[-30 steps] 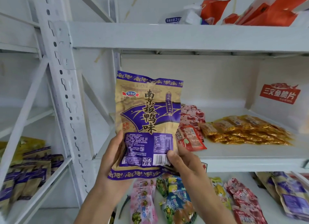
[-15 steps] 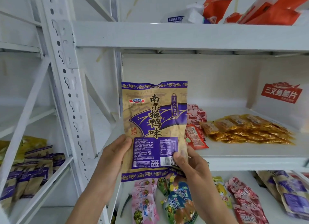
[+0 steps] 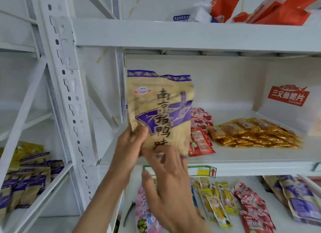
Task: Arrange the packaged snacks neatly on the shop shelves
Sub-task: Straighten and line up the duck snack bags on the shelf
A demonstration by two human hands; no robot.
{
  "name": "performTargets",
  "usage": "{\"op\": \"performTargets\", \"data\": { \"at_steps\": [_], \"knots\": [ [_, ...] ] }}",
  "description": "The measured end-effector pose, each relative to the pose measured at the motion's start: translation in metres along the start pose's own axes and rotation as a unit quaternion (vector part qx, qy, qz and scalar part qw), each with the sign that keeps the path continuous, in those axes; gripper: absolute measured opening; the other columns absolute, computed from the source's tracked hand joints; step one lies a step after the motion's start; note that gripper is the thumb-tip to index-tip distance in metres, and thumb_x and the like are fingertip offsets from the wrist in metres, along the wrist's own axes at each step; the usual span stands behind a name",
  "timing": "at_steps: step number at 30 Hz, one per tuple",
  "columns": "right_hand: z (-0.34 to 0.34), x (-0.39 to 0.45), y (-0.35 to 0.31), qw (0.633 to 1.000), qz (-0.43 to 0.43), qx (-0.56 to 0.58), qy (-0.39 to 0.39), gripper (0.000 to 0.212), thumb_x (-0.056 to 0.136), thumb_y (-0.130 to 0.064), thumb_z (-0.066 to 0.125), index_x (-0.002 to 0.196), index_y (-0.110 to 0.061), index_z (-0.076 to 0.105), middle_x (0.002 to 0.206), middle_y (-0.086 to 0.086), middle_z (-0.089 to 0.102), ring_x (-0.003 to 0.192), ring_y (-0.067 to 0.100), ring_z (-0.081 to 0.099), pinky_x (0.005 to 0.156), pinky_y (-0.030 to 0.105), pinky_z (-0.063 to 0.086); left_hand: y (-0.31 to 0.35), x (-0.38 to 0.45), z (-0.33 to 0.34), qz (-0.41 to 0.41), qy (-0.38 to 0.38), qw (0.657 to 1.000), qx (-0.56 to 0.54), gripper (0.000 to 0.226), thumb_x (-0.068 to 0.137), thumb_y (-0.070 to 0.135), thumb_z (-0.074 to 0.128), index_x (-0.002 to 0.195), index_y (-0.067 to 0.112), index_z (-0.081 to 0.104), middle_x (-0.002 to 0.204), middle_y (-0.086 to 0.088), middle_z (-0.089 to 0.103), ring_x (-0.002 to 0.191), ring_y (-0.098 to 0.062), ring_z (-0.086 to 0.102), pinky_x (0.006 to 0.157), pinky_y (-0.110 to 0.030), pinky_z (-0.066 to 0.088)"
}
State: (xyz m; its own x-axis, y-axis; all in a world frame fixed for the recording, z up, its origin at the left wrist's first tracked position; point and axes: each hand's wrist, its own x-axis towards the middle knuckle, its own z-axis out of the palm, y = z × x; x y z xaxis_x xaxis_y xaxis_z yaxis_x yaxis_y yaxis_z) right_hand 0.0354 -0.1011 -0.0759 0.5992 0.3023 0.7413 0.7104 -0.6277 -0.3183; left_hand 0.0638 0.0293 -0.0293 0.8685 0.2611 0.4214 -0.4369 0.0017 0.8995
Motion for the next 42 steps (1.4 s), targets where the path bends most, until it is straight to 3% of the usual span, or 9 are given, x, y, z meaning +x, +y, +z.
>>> {"op": "performTargets", "data": {
  "at_steps": [8,13,16,20,24,31,35,38,42],
  "knots": [
    [0.022,0.03,0.035,0.991,-0.048,-0.113,-0.059,0.03,0.1,-0.033,0.044,0.127,-0.033,0.057,0.107,-0.003,0.044,0.097,0.021,0.042,0.083,0.041,0.042,-0.042,0.041,-0.04,0.022,-0.014,0.99,0.141,0.028,0.098,0.05,0.066,0.117,0.03,0.069,0.109,0.01,0.077,0.105,-0.009,0.072,0.083,-0.019,0.054],
    [0.026,0.047,0.048,0.981,-0.066,-0.138,-0.121,0.035,0.099,-0.035,0.038,0.13,-0.037,0.053,0.108,-0.004,0.045,0.098,0.02,0.042,0.085,0.041,0.042,-0.063,0.051,-0.044,0.138,0.085,0.929,0.333,0.08,0.085,0.053,0.077,0.152,0.027,0.042,0.13,0.004,0.049,0.121,-0.009,0.052,0.097,-0.027,0.046],
    [0.014,0.067,0.056,0.983,-0.041,-0.013,-0.177,0.03,0.104,-0.031,0.039,0.117,-0.033,0.065,0.101,-0.012,0.059,0.092,0.007,0.054,0.086,0.033,0.046,-0.07,0.047,-0.046,0.226,0.021,0.878,0.422,0.042,0.101,0.051,0.057,0.14,0.037,0.058,0.141,0.009,0.051,0.132,-0.017,0.044,0.106,-0.051,0.046],
    [-0.02,0.138,0.087,0.946,0.168,0.217,-0.172,0.03,0.109,-0.018,0.048,0.098,-0.016,0.076,0.073,-0.002,0.069,0.056,0.003,0.058,0.057,0.019,0.051,-0.079,0.05,-0.054,0.215,-0.06,0.867,0.445,0.041,0.1,0.067,0.04,0.13,0.048,0.062,0.145,0.031,0.04,0.139,-0.002,0.036,0.107,-0.046,0.042],
    [-0.002,0.245,0.173,0.959,0.243,0.101,-0.108,0.029,0.104,-0.016,0.047,0.1,-0.01,0.076,0.087,0.011,0.076,0.079,0.02,0.07,0.083,0.04,0.062,-0.085,0.053,-0.055,0.21,-0.074,0.847,0.484,0.047,0.093,0.078,0.042,0.13,0.054,0.056,0.147,0.029,0.038,0.139,0.002,0.031,0.105,-0.046,0.043],
    [0.041,0.332,0.294,0.886,0.302,-0.149,-0.319,0.055,0.107,-0.043,0.047,0.14,0.001,0.053,0.142,0.02,0.056,0.126,0.037,0.058,0.1,0.04,0.051,-0.098,0.073,-0.058,0.285,-0.082,0.772,0.562,0.053,0.093,0.085,0.033,0.132,0.055,0.051,0.142,0.014,0.052,0.132,-0.021,0.043,0.084,-0.063,0.057],
    [0.063,0.349,0.328,0.805,0.361,-0.071,-0.465,0.052,0.101,-0.041,0.063,0.139,-0.007,0.057,0.134,0.013,0.063,0.12,0.038,0.064,0.078,0.035,0.059,-0.101,0.075,-0.059,0.319,-0.085,0.744,0.581,0.063,0.081,0.093,0.048,0.133,0.056,0.05,0.142,0.012,0.053,0.132,-0.023,0.046,0.087,-0.056,0.055],
    [0.081,0.362,0.352,0.767,0.368,-0.08,-0.52,0.028,0.103,-0.039,0.061,0.113,-0.013,0.062,0.104,0.011,0.072,0.094,0.033,0.066,0.1,0.052,0.053,-0.106,0.08,-0.06,0.311,-0.103,0.725,0.605,0.083,0.056,0.079,0.081,0.13,0.056,0.05,0.142,0.012,0.052,0.13,-0.022,0.047,0.087,-0.052,0.056],
    [0.092,0.372,0.35,0.828,0.405,-0.04,-0.385,0.036,0.097,-0.035,0.072,0.109,-0.004,0.057,0.115,0.017,0.064,0.111,0.035,0.065,0.103,0.046,0.054,-0.113,0.083,-0.062,0.315,-0.09,0.734,0.595,0.061,0.078,0.079,0.057,0.133,0.055,0.049,0.14,0.012,0.053,0.128,-0.022,0.049,0.088,-0.051,0.055]
  ]
}}
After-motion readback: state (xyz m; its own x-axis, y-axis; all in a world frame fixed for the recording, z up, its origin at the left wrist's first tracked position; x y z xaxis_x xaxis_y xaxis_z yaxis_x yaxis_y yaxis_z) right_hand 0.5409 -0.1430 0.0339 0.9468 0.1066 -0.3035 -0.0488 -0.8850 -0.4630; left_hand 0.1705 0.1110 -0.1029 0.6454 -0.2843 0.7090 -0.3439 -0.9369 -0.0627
